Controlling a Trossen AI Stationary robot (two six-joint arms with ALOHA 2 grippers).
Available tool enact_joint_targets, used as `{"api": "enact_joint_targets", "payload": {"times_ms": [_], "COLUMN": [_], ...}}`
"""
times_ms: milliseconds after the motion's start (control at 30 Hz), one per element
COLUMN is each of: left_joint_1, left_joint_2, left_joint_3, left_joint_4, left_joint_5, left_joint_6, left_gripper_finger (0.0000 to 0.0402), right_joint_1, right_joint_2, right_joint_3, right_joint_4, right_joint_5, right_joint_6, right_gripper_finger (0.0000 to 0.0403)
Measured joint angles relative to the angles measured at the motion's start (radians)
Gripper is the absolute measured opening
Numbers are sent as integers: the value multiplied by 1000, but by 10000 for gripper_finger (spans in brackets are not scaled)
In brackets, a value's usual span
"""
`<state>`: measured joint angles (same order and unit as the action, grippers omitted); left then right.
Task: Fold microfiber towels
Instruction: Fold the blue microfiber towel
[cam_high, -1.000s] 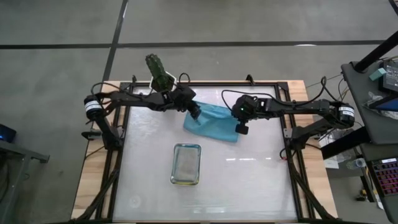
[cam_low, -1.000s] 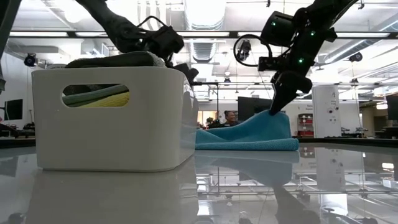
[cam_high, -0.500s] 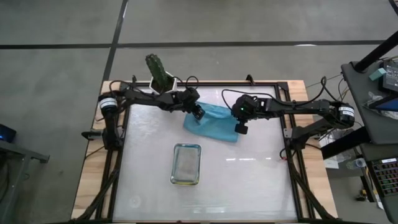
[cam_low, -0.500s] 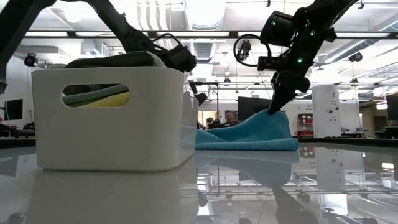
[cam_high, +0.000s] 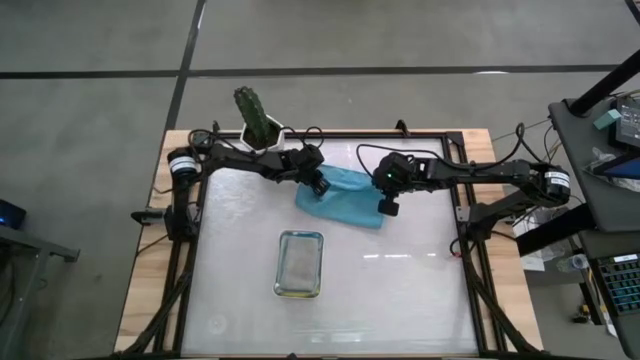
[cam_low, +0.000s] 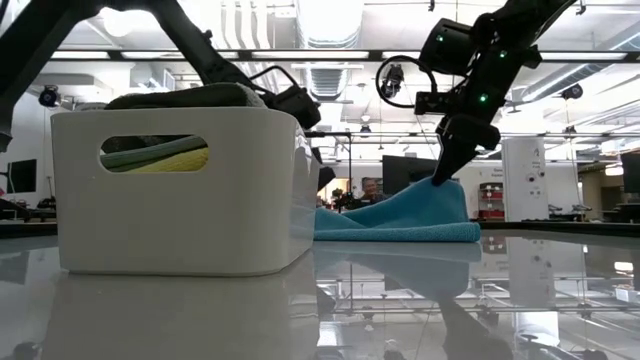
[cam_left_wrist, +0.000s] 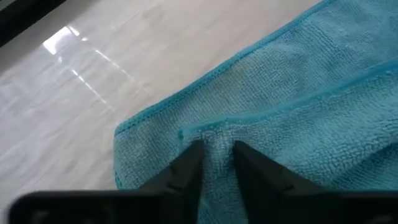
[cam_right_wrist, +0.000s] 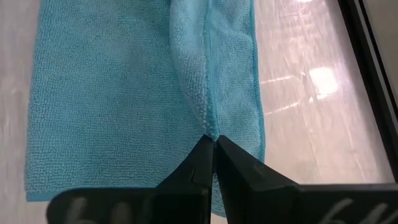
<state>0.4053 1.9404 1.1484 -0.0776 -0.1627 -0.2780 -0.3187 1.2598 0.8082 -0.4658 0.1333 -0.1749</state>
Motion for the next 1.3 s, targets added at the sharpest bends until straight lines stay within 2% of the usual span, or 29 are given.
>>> {"api": "enact_joint_targets", "payload": {"times_ms": [100,167,367,767,900,1033,1100,1233,1300], "left_joint_1": [-1,-2,-3,-36,-42,-45,-57,-85,-99], "left_joint_2": [-2,-2,-33,-345,-405,-408,-407,-438,-469], "left_joint_3": [0,0,-1,-20,-66,-93,-104,-115,-115], "left_joint_4": [0,0,-28,-146,-137,-142,-143,-190,-225], "left_joint_5": [3,6,8,-3,-4,-7,-7,4,5], "left_joint_6": [11,31,82,284,275,258,259,272,290], "left_gripper_finger": [28,8,1,0,0,0,0,0,0], "right_joint_1": [0,0,0,9,13,16,22,27,28], "right_joint_2": [0,0,-4,-133,-177,-187,-184,-185,-190], "right_joint_3": [-1,-2,-3,15,23,23,23,23,23], "right_joint_4": [0,0,-9,-57,-52,-50,-50,-47,-44], "right_joint_5": [0,0,0,0,-1,-7,-72,-299,-366], "right_joint_6": [0,0,-2,60,71,71,71,72,89], "right_gripper_finger": [9,9,9,9,9,9,9,9,9]}}
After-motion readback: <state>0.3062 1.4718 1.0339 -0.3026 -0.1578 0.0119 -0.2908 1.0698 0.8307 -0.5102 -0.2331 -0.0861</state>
